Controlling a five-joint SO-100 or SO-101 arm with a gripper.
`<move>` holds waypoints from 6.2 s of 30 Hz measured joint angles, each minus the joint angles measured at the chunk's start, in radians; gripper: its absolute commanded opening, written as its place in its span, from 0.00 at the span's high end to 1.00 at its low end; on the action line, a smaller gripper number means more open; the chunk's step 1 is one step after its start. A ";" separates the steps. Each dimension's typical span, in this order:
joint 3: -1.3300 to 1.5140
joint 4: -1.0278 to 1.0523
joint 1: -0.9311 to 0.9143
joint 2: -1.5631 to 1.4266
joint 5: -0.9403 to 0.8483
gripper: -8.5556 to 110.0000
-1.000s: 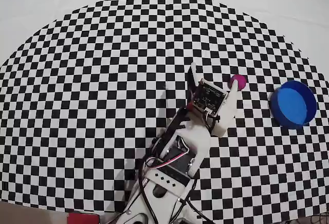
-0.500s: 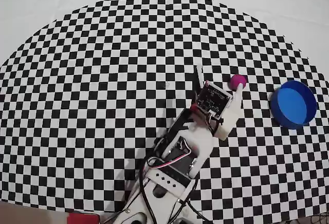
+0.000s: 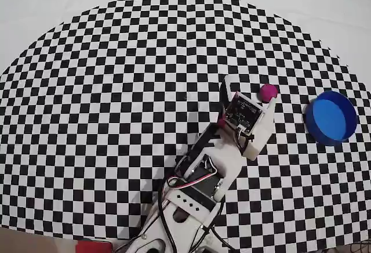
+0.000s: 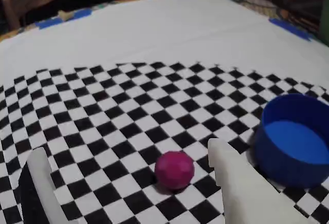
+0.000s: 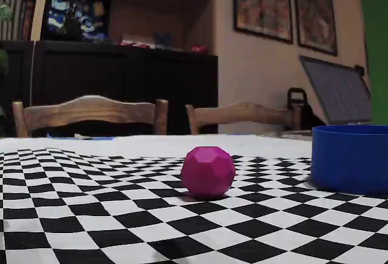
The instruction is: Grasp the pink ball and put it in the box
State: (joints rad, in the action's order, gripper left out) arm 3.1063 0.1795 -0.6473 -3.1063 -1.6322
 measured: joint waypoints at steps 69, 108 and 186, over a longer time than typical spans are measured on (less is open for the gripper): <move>-0.141 -0.173 -0.044 0.462 -0.003 0.62; -0.376 -0.229 -0.043 0.934 -0.003 0.62; -0.796 -0.229 -0.041 1.583 -0.003 0.61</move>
State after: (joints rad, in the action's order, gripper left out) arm 2.3102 -0.0491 -0.6888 -1.5232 -1.6352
